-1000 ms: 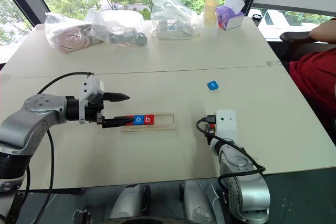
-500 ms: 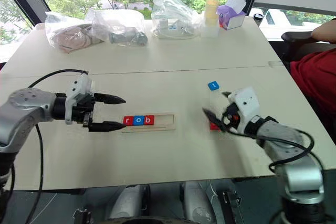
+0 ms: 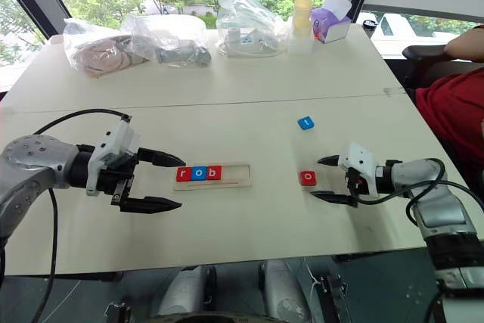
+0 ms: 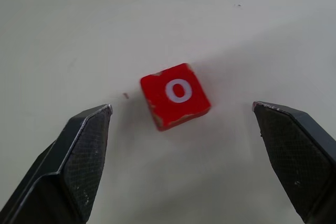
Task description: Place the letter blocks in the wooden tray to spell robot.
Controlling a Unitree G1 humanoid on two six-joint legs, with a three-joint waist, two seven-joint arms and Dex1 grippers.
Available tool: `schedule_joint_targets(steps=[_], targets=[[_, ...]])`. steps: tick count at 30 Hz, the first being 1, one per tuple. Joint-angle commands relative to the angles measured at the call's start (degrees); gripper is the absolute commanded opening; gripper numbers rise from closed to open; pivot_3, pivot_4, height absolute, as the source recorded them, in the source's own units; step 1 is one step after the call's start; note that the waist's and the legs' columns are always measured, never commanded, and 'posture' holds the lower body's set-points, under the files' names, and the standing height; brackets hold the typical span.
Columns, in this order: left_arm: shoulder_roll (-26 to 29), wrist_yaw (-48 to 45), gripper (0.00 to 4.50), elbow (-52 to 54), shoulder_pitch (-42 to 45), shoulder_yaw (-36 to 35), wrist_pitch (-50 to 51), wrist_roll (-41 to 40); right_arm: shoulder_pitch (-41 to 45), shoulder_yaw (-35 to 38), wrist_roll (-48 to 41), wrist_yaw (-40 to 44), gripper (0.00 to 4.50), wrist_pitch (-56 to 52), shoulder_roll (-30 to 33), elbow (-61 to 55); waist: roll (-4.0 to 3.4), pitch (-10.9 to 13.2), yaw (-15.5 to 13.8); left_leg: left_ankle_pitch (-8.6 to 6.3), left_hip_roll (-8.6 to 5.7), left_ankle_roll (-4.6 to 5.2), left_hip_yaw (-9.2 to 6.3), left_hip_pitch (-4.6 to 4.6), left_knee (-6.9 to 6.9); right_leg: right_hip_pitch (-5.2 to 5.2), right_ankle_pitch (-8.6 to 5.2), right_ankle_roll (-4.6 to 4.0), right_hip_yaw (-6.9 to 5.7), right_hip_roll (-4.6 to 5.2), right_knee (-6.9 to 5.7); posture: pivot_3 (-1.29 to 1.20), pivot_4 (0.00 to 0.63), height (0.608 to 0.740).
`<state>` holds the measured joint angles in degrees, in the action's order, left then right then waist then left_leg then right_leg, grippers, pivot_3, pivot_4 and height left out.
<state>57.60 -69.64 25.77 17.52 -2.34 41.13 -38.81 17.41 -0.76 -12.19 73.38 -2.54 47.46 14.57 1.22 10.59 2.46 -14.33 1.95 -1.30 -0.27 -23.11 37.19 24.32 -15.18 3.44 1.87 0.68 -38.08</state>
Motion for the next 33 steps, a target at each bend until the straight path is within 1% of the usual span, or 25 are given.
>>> schedule_joint_targets(steps=[1, 3, 4, 7, 8, 9, 13, 17, 20, 22, 24, 29, 33], targets=[[1.4, 0.3, 4.50, -0.7, -0.4, -2.5, -0.6, 0.5, 3.3, -2.3, 2.4, 0.7, 4.44, 6.6, -2.6, 7.1, -0.01, 0.0, 0.0, 0.00, 0.00, 0.00, 0.00, 0.00, 0.00, 0.00, 0.00, -0.01, 0.00, 0.00, 0.00, 0.00, 0.150, 0.740], [1.6, 0.7, 4.50, -1.3, -1.2, -2.7, -0.8, 1.0, 4.7, -3.0, 2.5, 1.2, 3.91, 8.2, -4.4, 9.9, -0.01, 0.0, 0.0, 0.00, -0.01, 0.00, 0.01, 0.01, -0.01, -0.01, 0.00, 0.00, 0.00, 0.01, 0.00, 0.00, 0.150, 0.740], [1.9, 0.7, 4.50, -1.4, -1.8, -2.8, -1.0, 1.3, 5.3, -3.3, 2.3, 1.6, 3.55, 8.1, -5.1, 10.7, 0.00, 0.0, 0.1, 0.00, 0.00, 0.00, 0.01, 0.02, -0.01, -0.03, 0.00, 0.00, 0.00, 0.01, 0.00, 0.00, 0.150, 0.740], [3.0, 0.4, 4.50, -1.6, -3.6, -3.9, -1.4, 2.0, 5.9, -3.9, 2.8, 2.9, 2.06, 9.3, -5.5, 11.9, 0.00, 0.0, 0.2, 0.00, 0.01, 0.00, 0.05, 0.12, -0.02, -0.08, 0.01, -0.01, 0.04, -0.01, -0.03, 0.00, 0.150, 0.740], [3.2, 0.4, 4.50, -1.7, -3.8, -4.4, -1.3, 1.9, 6.0, -3.9, 2.9, 3.1, 1.45, 9.5, -5.4, 12.2, 0.00, 0.0, 0.2, 0.00, 0.02, 0.00, 0.06, 0.20, -0.02, -0.14, 0.01, -0.02, 0.06, -0.02, -0.04, 0.00, 0.150, 0.740], [3.4, 0.5, 4.50, -1.9, -4.0, -4.9, -1.3, 1.8, 6.1, -3.8, 2.9, 3.2, 1.19, 9.5, -5.3, 12.3, 0.00, 0.0, 0.1, 0.00, 0.02, 0.00, 0.07, 0.27, -0.03, -0.20, 0.01, -0.03, 0.06, -0.01, -0.05, 0.00, 0.150, 0.740], [4.0, 0.6, 4.50, -3.8, -4.3, -6.2, -1.8, 2.7, 7.2, -3.6, 2.8, 2.2, 1.23, 7.4, -5.6, 10.7, 0.01, 0.0, 0.0, 0.00, 0.02, 0.00, 0.08, 0.75, -0.05, -0.71, -0.13, -0.25, 0.07, 0.02, 0.00, 0.00, 0.150, 0.740], [5.4, 0.1, 4.50, -6.9, -5.7, -7.1, -3.4, 4.5, 12.2, -4.8, -2.0, -0.9, 1.23, -5.9, -11.2, -1.7, -0.03, 0.0, 0.6, 0.00, 0.07, -0.01, 0.13, 0.81, -0.08, -0.66, -0.10, -0.28, 0.24, -0.04, -0.04, 0.00, 0.150, 0.740], [6.4, -0.5, 4.50, -8.8, -6.8, -7.7, -4.7, 5.8, 16.3, -8.5, -0.3, -5.5, 1.23, -11.1, -17.5, -6.4, -0.05, 0.1, 0.9, 0.00, 0.13, -0.01, 0.12, 0.81, -0.13, -0.55, -0.05, -0.24, 0.38, -0.14, -0.14, 0.00, 0.150, 0.740], [6.3, 0.0, 4.50, -8.9, -8.0, -7.8, -5.5, 6.7, 18.2, -12.6, 2.6, -7.5, 1.23, -10.9, -21.7, -6.4, -0.05, 0.1, 0.7, 0.00, 0.13, -0.01, 0.12, 0.77, -0.19, -0.47, 0.00, -0.14, 0.37, -0.13, -0.15, 0.00, 0.150, 0.740], [5.8, 0.6, 4.50, -8.3, -8.6, -7.9, -5.6, 6.7, 18.7, -14.9, 3.9, -8.1, 1.23, -10.6, -23.6, -5.8, -0.05, 0.1, 0.1, 0.00, 0.13, -0.01, 0.13, 0.68, -0.21, -0.39, -0.02, -0.11, 0.37, -0.11, -0.12, 0.00, 0.150, 0.740], [4.4, 3.0, 4.50, -6.0, -9.8, -9.0, -4.8, 6.0, 18.9, -18.1, 5.2, -7.8, 1.23, -9.0, -25.6, -4.2, -0.05, 0.1, -1.3, 0.00, 0.01, -0.02, 0.23, -0.16, 0.02, 0.26, -0.02, 0.03, 0.36, 0.10, -0.08, 0.00, 0.150, 0.740], [3.1, 4.8, 4.50, -4.1, -10.5, -10.3, -3.7, 4.7, 18.5, -19.4, 5.5, -7.0, 1.23, -8.1, -25.6, -3.9, -0.02, 0.0, -1.4, 0.00, -0.03, -0.02, 0.33, -0.18, 0.05, 0.26, 0.01, 0.08, 0.40, 0.16, -0.03, 0.00, 0.150, 0.740]])
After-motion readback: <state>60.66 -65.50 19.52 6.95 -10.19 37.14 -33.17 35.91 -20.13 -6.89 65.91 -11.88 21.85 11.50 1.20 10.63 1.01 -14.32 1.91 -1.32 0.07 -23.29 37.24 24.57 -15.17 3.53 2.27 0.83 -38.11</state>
